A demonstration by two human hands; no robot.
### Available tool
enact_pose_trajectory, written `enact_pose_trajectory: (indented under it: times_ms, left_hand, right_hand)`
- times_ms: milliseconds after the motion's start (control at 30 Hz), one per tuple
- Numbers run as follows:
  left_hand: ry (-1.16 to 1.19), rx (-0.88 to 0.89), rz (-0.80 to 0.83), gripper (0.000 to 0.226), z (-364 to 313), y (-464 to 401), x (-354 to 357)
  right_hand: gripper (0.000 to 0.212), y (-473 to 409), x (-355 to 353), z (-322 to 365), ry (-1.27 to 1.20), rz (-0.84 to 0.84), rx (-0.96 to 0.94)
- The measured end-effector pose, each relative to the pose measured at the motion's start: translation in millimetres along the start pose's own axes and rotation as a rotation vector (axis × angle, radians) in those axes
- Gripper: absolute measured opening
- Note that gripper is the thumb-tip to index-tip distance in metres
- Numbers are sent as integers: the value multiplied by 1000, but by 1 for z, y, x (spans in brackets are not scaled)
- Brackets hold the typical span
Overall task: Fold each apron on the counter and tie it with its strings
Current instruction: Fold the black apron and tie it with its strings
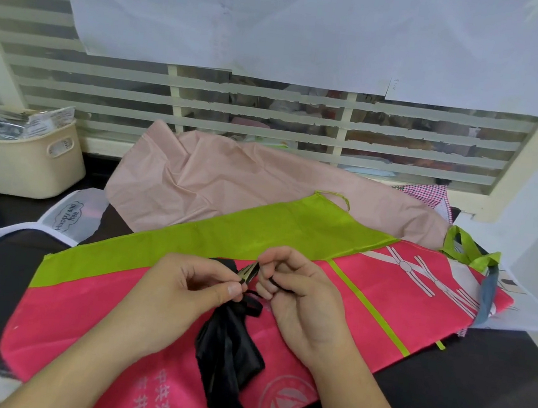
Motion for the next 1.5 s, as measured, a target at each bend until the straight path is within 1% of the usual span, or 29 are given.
enact_pose_trajectory:
  times_ms: [67,133,200,267,333,400,467,500,533,600,667,733,800,900,1000,1067,1100,1167,1200,1267,1333,1400,1500]
  left_hand:
    - [-79,27,-70,20,3,-5,4]
    - [-221,55,-96,16,3,-9,10]
    - [-371,69,-61,11,-2,-12,17]
    - [-499,86,4,9,-7,-16,23]
    - [-595,94,54,8,-8,-22,26]
    - [-664,91,100,13,-8,-25,28]
    - [-679,91,131,7,-8,-26,29]
    - [-674,98,145,2,-8,-26,30]
    - [-671,105,156,5,-8,-25,30]
    - [-671,134,173,13,-6,-23,31]
    - [-634,130,150,24,-1,-25,31]
    - [-486,69,97,29,5,-27,30]
    - [-272,-20,51,29,11,-29,28]
    - [-55,-130,9,35,15,-31,26]
    - [-2,-161,-19,49,18,-31,25]
    - [8,-158,-56,43,20,-31,25]
    - [7,-153,-73,39,22,-32,24]
    - [5,-143,-106,42,24,-32,21]
    - [1,-142,-106,44,24,-31,21]
    - [38,-157,-86,42,24,-31,18]
    - [74,-164,-54,30,19,-29,18]
    - [79,-146,-38,35,17,-27,18]
    - [75,-133,-34,36,17,-26,17]
  right_hand:
    - [34,0,0,2,-78,11,-14]
    - [34,1,0,5,-123,27,-35]
    - [35,3,2,7,-149,53,-46]
    - [32,5,4,8,-164,73,-73]
    - [36,7,3,9,-164,48,-83]
    - [42,8,1,10,-159,15,-86]
    - [42,10,1,11,-151,5,-92]
    - [41,10,2,11,-141,6,-99]
    - [39,11,4,12,-123,10,-113]
    - [32,11,6,12,-82,5,-150]
    - [30,10,7,13,-20,-42,-179]
    - [38,7,4,10,57,-91,-214]
    - [41,6,2,7,117,-151,-197]
    - [38,7,4,1,376,-213,-166]
    - [41,6,5,-3,572,-292,-207]
    - [36,5,3,-3,680,-317,-273]
    - [31,5,1,-3,775,-315,-319]
    - [23,6,0,-4,960,-274,-393]
    - [21,7,1,-4,1006,-250,-403]
    - [20,8,3,-2,1014,-202,-384]
    - [20,9,4,-1,1004,-169,-350]
    - [19,9,5,-2,1001,-154,-306]
    - [11,8,6,-4,1037,-152,-267]
Point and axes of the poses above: each hand's wrist, its own y-axis away from the middle knuckle, its own x-axis out of the palm, z = x × y, the point moved 1 cm from there along -y, towards the middle knuckle, and after that the axes turned 11 degrees about y, right-handed, at the moved point
